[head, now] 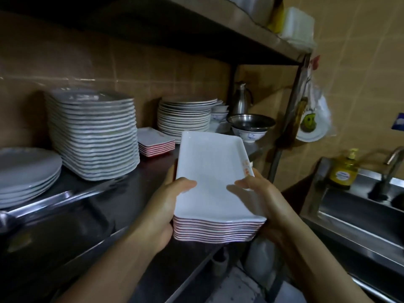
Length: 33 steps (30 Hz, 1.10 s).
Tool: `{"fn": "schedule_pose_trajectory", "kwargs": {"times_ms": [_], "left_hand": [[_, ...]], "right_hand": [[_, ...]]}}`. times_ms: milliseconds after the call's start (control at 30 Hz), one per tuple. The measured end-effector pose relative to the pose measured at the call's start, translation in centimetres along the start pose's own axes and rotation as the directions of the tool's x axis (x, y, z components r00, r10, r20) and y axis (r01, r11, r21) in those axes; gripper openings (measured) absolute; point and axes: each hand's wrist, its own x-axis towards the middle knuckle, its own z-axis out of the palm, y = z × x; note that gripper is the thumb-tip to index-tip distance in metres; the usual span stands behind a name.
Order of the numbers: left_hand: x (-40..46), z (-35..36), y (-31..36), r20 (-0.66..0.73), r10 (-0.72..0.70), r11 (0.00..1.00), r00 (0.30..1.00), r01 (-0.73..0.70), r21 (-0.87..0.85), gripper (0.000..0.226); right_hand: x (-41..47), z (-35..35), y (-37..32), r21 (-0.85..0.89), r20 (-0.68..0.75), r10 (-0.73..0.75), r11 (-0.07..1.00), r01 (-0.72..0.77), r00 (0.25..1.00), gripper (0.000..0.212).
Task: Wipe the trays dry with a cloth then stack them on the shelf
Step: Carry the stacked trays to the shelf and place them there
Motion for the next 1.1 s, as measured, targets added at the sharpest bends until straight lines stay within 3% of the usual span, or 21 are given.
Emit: {"fn": "schedule_pose_trajectory", "kwargs": {"times_ms": [167, 333, 500, 567, 633, 767, 967, 1100], "left_hand": [[5.3, -0.3, 0.9, -0.072, -0.032, 0.996, 0.997, 0.027, -0.08, 0.038], [9.2, -1.0, 1.6, -0.188, 0.046, 0.999, 0.981, -0.05, -0.018, 0.044], [13.3, -1.7, 1.1, -0.372, 0.095, 0.995, 0.924, -0.074, 0.07, 0.043], [15.2, -2.1, 0.7, -0.414, 0.132, 0.989, 0.9, -0.089, 0.121, 0.041], [17.0, -2.3, 0.5, -0.454, 0.135, 0.99, 0.881, -0.098, 0.103, 0.039], [20.1, -2.2, -0.2, -0.566, 0.128, 0.992, 0.815, -0.116, 0.056, 0.041], [24.1, -2.0, 0.6, -0.633, 0.151, 0.988, 0.76, -0.132, 0.078, 0.053], [25.5, -2.5, 1.2, -0.652, 0.132, 0.989, 0.747, -0.14, 0.039, 0.054]], "right_hand": [[6.7, -0.3, -1.2, -0.021, 0.05, 0.022, 1.0, -0.021, 0.999, 0.046], [12.2, -0.1, -1.6, 0.004, 0.21, 0.051, 0.999, -0.053, 0.976, 0.034], [18.3, 0.0, -1.2, 0.018, 0.389, 0.123, 0.99, -0.142, 0.913, 0.049], [21.0, -0.2, -0.9, 0.006, 0.417, 0.145, 0.987, -0.162, 0.897, 0.044], [23.9, -0.4, -1.0, -0.023, 0.456, 0.179, 0.982, -0.19, 0.872, 0.036], [29.0, -0.7, -1.5, -0.138, 0.53, 0.268, 0.963, -0.23, 0.804, 0.042], [34.0, -0.2, -2.0, -0.178, 0.642, 0.279, 0.96, -0.215, 0.714, 0.031], [36.4, 0.8, -1.7, -0.179, 0.627, 0.314, 0.949, -0.261, 0.713, 0.039]]}}
